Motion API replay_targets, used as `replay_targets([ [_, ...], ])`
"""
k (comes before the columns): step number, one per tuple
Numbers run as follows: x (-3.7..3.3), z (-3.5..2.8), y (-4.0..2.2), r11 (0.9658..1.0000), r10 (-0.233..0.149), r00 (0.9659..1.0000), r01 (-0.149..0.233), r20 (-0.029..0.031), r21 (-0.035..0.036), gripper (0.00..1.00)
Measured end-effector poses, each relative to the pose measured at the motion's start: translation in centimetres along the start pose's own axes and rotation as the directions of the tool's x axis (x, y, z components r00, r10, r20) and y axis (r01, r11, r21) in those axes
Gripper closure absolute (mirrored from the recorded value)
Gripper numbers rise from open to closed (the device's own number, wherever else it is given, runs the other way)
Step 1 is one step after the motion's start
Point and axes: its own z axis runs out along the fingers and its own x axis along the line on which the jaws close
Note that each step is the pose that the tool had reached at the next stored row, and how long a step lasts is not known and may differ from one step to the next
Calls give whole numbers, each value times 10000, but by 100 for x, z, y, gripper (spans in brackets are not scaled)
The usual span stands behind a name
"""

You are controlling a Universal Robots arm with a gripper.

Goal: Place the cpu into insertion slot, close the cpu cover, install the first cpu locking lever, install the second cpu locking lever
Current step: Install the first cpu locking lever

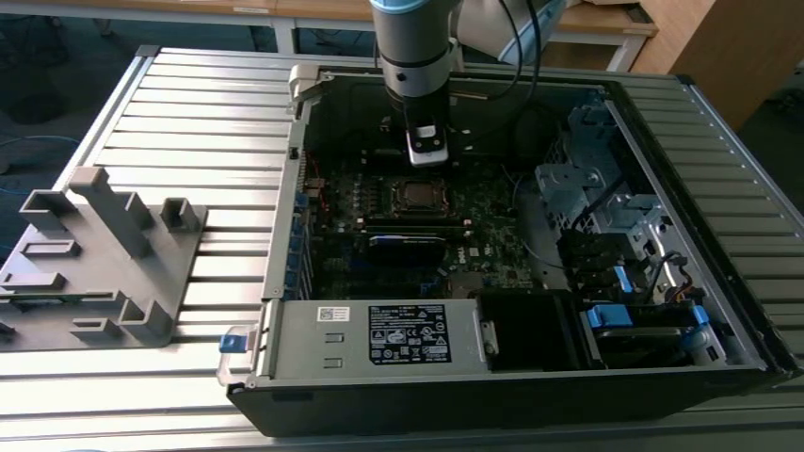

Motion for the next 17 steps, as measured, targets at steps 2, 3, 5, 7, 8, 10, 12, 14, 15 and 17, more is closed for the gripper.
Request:
replay_targets([
  [2,4,-1,-1,10000,0,10000,0,-1,1,89],
  [3,5,-1,-1,10000,-1,10000,1,-2,2,89],
  [5,10,3,-1,10000,0,10000,0,-2,-2,89],
  [7,10,3,-1,10000,1,10000,-1,-2,-1,89],
  [8,10,3,0,10000,1,10000,-1,-2,-1,89],
  [10,10,3,0,10000,0,10000,0,-2,-1,89],
  [12,11,3,0,10000,0,10000,0,-3,0,89],
  [14,12,6,0,10000,0,10000,0,-2,-2,89],
  [15,12,9,-1,10000,1,10000,-1,-1,-2,89],
  [17,12,13,-2,10000,2,10000,-2,-1,-1,89],
])
